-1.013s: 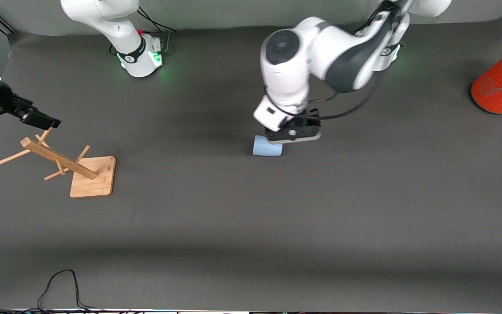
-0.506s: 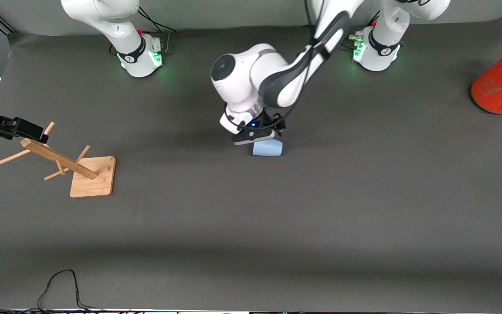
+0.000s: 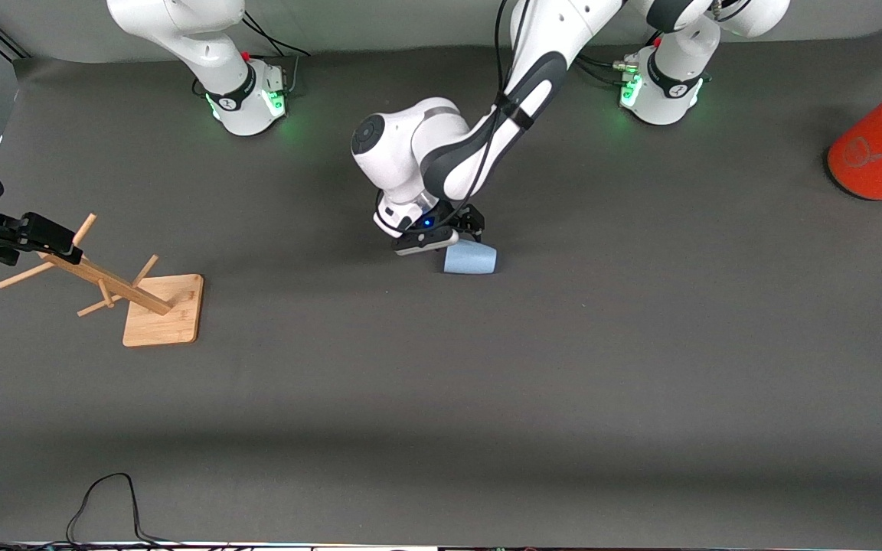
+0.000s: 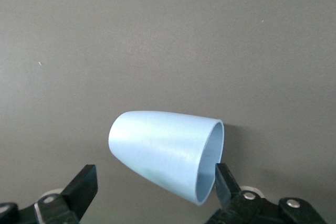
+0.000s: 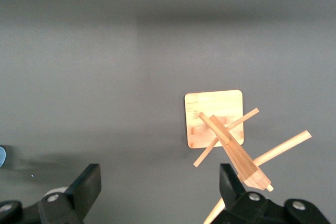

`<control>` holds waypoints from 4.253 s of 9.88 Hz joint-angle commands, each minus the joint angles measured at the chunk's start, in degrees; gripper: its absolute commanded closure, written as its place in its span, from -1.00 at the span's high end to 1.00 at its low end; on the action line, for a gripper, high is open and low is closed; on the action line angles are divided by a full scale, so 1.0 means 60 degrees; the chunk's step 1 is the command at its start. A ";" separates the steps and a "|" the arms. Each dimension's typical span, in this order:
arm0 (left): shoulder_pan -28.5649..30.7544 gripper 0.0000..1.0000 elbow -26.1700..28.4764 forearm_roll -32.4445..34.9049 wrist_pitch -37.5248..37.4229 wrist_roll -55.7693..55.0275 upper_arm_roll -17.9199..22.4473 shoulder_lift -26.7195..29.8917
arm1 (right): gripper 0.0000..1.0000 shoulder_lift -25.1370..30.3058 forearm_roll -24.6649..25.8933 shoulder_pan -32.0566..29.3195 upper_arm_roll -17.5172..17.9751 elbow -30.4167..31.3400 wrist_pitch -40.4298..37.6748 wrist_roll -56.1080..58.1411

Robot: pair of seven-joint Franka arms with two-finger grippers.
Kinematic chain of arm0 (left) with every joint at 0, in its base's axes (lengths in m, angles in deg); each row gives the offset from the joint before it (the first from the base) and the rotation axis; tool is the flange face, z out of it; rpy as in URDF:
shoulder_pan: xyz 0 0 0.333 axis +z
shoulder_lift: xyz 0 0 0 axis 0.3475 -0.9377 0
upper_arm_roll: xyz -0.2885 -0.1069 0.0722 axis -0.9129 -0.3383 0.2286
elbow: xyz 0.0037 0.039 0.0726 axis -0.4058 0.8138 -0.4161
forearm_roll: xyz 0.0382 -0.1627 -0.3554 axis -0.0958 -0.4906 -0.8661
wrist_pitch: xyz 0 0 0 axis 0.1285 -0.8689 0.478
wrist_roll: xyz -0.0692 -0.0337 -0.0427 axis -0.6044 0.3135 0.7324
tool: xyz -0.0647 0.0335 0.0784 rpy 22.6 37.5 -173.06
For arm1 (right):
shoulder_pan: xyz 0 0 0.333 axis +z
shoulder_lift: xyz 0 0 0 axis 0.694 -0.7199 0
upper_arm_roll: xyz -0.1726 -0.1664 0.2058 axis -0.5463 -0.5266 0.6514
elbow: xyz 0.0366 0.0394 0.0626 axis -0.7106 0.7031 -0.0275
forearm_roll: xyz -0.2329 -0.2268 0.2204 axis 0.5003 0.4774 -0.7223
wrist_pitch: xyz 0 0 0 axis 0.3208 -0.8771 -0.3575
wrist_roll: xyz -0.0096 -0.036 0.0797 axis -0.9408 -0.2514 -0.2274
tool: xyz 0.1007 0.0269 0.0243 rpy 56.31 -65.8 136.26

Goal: Rotate and upright cup with both arms
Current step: 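Rotate the held cup with the left gripper until its rim faces up, then set the cup upright on the table and open the left gripper, then lift the left gripper up and away from the cup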

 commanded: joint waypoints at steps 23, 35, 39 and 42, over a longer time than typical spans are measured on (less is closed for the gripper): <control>0.2896 -1.00 0.4347 -0.5587 0.4285 0.2467 0.0093 0.3858 | 1.00 0.0146 0.0105 -0.0873 0.0815 0.0120 -0.0172 0.0672; 0.2058 1.00 0.4274 -0.5470 0.4937 0.1734 0.0166 0.3192 | 1.00 0.0147 0.0354 -0.0800 0.0829 0.0120 -0.0201 0.0730; 0.2235 1.00 0.4201 -0.3221 0.2523 0.2521 0.1071 0.5402 | 1.00 0.0147 0.0354 -0.0800 0.0829 0.0134 -0.0216 0.0760; 0.2758 1.00 0.3938 -0.3096 0.0399 0.6230 0.2681 0.6678 | 1.00 0.0147 0.0354 -0.0800 0.0829 0.0149 -0.0216 0.0775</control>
